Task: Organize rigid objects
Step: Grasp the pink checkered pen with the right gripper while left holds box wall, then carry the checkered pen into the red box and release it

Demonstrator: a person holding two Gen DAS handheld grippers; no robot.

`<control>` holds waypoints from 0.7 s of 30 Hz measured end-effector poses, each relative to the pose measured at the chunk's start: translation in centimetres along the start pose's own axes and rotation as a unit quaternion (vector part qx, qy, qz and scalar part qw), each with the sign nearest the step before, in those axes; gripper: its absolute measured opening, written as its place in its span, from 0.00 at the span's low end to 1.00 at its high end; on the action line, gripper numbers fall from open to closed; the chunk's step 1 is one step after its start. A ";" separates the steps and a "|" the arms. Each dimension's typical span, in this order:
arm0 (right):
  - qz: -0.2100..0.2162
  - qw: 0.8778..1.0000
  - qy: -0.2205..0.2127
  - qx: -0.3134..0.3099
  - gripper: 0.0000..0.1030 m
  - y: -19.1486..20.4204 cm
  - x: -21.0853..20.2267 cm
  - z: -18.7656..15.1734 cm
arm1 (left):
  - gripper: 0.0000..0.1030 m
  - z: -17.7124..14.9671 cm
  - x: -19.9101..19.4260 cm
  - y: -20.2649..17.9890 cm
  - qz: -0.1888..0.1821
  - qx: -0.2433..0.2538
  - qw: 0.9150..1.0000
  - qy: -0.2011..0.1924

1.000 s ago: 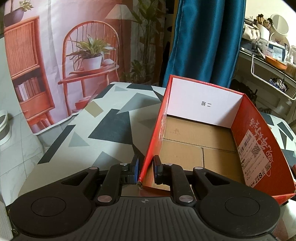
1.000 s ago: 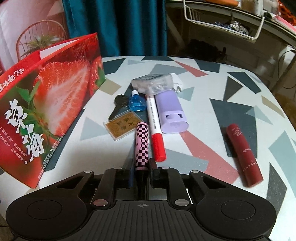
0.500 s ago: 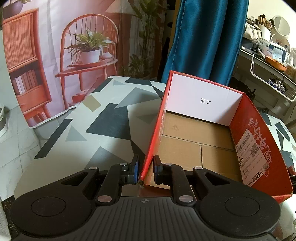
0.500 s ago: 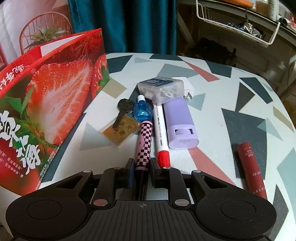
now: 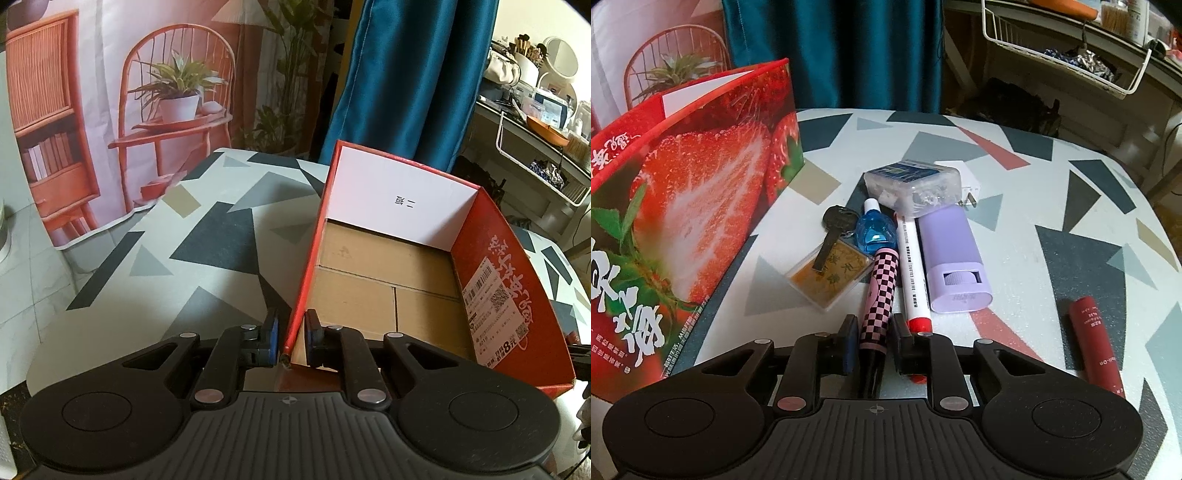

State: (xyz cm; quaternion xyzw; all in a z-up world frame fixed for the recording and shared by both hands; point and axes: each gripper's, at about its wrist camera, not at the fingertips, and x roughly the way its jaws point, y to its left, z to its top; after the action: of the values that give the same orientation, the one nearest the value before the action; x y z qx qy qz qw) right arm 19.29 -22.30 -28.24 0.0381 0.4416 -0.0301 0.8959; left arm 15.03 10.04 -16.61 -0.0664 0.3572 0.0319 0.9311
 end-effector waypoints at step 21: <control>0.018 0.997 -0.069 0.030 0.15 -0.7 -4.1 2.5 | 0.12 0.0 0.1 0.5 -0.009 0.000 1.000 -0.006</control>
State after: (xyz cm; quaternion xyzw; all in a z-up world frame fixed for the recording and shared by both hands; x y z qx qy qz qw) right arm 18.69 -23.13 -23.54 0.0701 0.3772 -0.0299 0.9230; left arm 15.10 10.49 -16.73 -0.0693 0.3514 0.0236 0.9334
